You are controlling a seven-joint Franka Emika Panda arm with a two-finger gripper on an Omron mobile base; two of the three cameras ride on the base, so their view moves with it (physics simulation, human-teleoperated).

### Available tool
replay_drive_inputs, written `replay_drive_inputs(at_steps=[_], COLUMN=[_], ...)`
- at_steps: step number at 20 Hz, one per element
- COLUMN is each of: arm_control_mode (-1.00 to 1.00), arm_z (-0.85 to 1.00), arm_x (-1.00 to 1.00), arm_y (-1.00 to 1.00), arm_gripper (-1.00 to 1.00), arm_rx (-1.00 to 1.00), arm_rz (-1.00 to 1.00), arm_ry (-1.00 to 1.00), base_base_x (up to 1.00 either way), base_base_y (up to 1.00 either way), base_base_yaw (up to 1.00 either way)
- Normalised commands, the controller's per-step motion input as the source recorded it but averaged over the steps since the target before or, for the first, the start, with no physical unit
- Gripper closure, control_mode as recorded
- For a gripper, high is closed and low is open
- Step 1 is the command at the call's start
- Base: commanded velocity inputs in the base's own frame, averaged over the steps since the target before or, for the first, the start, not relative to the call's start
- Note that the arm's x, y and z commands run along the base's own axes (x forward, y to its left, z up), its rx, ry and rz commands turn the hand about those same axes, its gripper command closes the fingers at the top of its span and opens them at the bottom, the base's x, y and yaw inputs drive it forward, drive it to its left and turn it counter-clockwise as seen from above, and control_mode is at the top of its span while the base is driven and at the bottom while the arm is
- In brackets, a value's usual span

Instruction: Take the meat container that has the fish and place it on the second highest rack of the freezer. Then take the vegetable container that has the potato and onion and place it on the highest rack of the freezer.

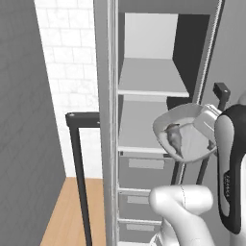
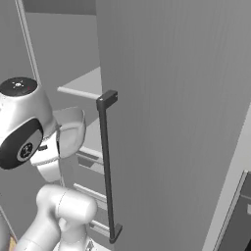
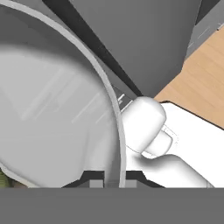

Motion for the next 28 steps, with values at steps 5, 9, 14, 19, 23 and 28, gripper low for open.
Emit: replay_drive_inputs(at_steps=[5, 9, 14, 19, 23, 28], arm_control_mode=[-1.00, -1.00, -1.00, -1.00, -1.00, -1.00], arm_z=[0.00, -0.11, -0.50, -0.66, -0.63, -0.60], arm_x=[-0.02, 0.65, 0.58, 0.70, 0.46, 0.61], arm_y=[0.64, 0.05, 0.20, 0.01, 0.00, 0.01], arm_gripper=[1.00, 1.00, 1.00, 1.00, 1.00, 1.00], arm_rx=[0.01, 0.13, 0.11, 0.10, 0.05, 0.01], arm_rz=[-0.07, -0.29, -0.30, -0.21, -0.05, -0.03], arm_ry=[0.00, 0.12, 0.09, 0.00, -0.02, -0.03], base_base_x=[0.00, 0.00, 0.00, 0.00, 0.00, 0.00], base_base_y=[0.00, 0.00, 0.00, 0.00, 0.00, 0.00], base_base_yaw=[0.00, 0.00, 0.00, 0.00, 0.00, 0.00])
